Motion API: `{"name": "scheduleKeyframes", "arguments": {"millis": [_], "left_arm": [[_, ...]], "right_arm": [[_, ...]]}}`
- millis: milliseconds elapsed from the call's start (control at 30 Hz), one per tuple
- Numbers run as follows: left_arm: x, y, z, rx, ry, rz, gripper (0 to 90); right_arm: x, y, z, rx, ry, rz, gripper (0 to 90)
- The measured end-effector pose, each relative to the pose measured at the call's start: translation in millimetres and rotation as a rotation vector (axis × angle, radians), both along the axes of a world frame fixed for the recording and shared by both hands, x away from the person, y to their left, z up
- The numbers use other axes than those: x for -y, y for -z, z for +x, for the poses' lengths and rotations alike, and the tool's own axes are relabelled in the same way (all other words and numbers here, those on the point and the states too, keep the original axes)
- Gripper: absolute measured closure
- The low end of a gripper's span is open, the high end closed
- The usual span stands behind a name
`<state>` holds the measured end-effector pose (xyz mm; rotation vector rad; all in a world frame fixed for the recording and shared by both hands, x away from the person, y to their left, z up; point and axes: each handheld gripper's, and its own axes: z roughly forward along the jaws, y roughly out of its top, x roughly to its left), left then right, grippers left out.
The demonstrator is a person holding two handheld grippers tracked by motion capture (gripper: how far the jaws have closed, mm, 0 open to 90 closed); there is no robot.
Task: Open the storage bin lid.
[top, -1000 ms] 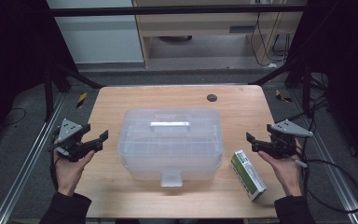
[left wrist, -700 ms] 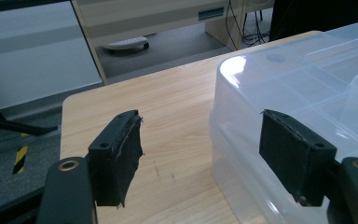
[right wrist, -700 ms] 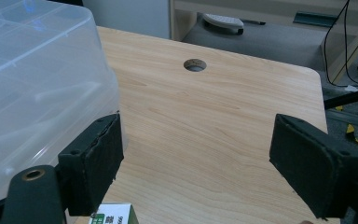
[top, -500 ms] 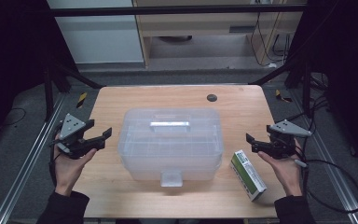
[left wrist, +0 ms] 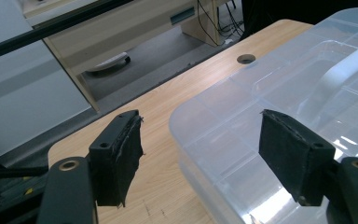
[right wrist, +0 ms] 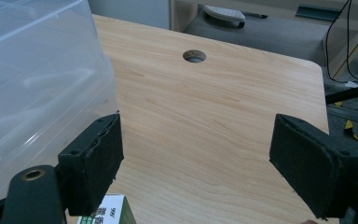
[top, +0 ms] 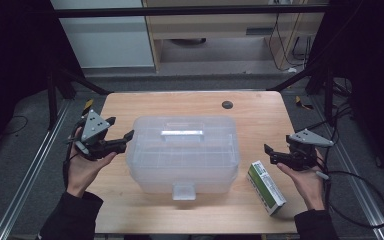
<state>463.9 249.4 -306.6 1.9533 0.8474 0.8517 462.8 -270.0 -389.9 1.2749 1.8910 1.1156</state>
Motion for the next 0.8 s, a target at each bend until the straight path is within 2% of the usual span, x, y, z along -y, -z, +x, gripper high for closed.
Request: {"name": "scheduleKeyframes", "arguments": {"millis": [133, 267, 367, 400, 800], "left_arm": [[6.3, -2.1, 1.9, 0.011, 0.026, 0.016, 29.0], [13.1, -4.3, 3.2, -0.006, 0.033, 0.042, 29.0], [15.4, -4.8, 3.1, -0.01, 0.038, 0.047, 29.1], [17.1, -6.4, 2.2, -0.014, 0.054, 0.063, 29.4], [34.4, -13.6, -3.9, -0.011, 0.114, 0.142, 29.7]], "right_arm": [[-0.7, 0.8, 0.5, -0.003, -0.001, -0.003, 17.5], [-0.6, 1.6, 1.0, -0.008, -0.006, -0.002, 17.0], [-0.2, 1.8, 0.9, -0.009, -0.004, -0.001, 17.0], [0.3, 1.9, 1.0, -0.008, -0.006, -0.003, 17.0], [2.1, 3.0, 1.2, -0.014, 0.0, -0.007, 16.9]]}}
